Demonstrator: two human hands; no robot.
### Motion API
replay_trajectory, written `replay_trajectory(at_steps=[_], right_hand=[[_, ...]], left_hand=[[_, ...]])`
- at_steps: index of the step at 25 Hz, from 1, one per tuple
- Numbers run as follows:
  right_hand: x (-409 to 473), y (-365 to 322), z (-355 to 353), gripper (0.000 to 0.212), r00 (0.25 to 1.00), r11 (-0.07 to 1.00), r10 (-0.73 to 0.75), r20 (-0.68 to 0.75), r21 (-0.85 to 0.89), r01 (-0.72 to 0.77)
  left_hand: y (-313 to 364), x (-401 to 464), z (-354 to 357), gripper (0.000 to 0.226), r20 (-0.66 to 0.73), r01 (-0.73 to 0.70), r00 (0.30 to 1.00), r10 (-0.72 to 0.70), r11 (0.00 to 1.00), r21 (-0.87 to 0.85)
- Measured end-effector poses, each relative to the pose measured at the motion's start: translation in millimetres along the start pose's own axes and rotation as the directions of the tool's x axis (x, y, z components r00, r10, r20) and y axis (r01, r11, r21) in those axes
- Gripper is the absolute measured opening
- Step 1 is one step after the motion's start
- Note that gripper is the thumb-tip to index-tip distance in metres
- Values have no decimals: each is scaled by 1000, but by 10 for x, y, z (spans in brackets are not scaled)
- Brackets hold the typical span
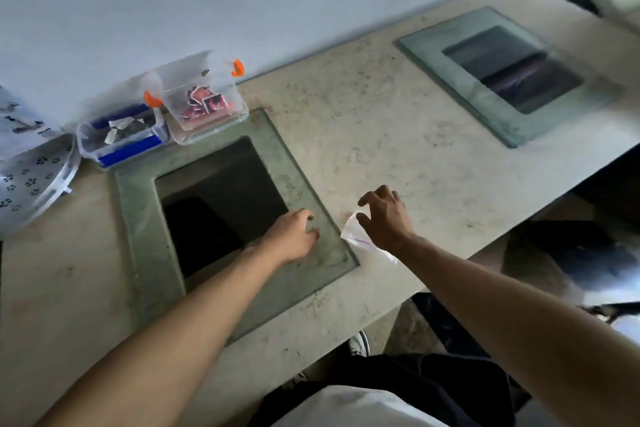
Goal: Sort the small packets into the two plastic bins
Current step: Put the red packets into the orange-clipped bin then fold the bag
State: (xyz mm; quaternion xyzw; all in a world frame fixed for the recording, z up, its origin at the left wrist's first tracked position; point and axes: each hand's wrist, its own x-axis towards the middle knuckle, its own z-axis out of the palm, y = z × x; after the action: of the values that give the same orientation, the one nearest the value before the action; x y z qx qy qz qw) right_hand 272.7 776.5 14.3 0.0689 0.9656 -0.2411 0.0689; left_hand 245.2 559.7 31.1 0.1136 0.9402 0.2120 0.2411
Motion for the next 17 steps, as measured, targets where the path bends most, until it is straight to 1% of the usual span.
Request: replay_trajectory(at_steps=[2, 4, 5, 8, 11, 14, 16, 17], right_hand=[[-102, 358, -31, 32, 990, 991, 131, -59, 26, -130], [-217, 636, 7, 34, 972, 971, 231, -41, 73, -228], [-262, 738, 51, 36, 966, 962, 258, -23, 96, -254], [-310, 877, 170, 45, 952, 945, 304, 19, 116, -305], [-294, 919, 278, 58, 927, 914, 373, 43, 157, -375], [-282, 959, 377, 68, 917, 899, 393, 68, 180, -399], [-275, 973, 414, 66, 918, 897, 391, 68, 195, -396], [-273, 980, 428, 63, 918, 895, 392, 65, 203, -397]], left_hand=[[359, 210, 175, 41, 25, -82, 996, 82, 997, 3], [630, 380, 350, 39, 52, -113, 992, 112, 994, 13], [721, 451, 419, 39, 67, -117, 991, 115, 993, 28], [811, 611, 556, 36, 75, -130, 990, 122, 986, 102], [776, 718, 660, 25, 75, -176, 983, 167, 974, 143], [726, 797, 771, 21, 67, -170, 985, 161, 968, 182], [717, 806, 843, 24, 53, -146, 989, 138, 966, 212], [721, 813, 890, 33, 44, -136, 991, 129, 961, 240]])
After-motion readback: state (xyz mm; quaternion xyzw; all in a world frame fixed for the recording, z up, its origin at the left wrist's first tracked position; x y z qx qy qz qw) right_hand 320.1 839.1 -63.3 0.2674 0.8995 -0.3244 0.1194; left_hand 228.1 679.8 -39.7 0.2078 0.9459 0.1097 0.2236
